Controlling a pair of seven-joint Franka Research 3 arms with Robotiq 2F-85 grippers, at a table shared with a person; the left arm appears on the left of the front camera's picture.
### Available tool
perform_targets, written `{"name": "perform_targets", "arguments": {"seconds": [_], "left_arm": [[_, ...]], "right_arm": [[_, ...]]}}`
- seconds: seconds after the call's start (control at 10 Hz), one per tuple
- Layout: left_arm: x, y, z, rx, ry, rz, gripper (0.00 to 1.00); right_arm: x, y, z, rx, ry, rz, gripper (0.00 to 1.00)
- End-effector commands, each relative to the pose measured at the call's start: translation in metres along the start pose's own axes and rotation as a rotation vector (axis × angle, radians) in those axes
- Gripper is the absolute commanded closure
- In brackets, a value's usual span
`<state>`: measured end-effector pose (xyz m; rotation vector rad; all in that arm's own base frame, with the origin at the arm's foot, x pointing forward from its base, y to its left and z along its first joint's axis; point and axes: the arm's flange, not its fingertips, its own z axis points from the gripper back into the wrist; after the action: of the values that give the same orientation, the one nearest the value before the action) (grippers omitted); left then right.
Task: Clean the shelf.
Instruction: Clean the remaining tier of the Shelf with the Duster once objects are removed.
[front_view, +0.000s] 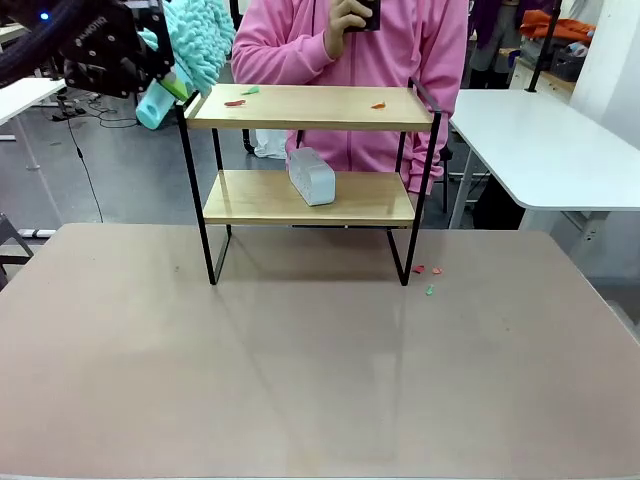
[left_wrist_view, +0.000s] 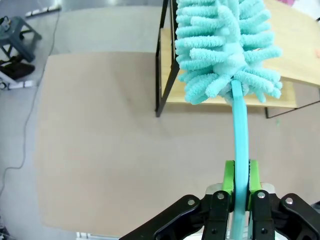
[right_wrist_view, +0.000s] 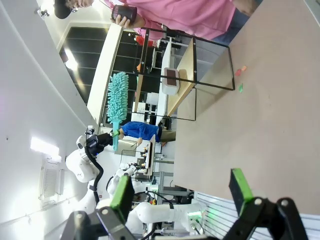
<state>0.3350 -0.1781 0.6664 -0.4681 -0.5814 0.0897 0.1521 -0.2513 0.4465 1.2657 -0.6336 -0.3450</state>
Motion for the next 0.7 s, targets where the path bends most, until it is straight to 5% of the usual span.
{"name": "perform_targets", "arguments": {"seconds": [0.0,0.6], "left_arm": [[0.015,-0.012,-0.006,0.029,0.024,-0.025,0.88],[0.049,-0.023,-0.035,0.135,0.051,-0.058,0.88]], "right_arm": [[0.003,0.002,-0.001,0.019,-0.014,0.028,0.0],[0.003,0.002,-0.001,0.019,-0.014,0.028,0.0]]}}
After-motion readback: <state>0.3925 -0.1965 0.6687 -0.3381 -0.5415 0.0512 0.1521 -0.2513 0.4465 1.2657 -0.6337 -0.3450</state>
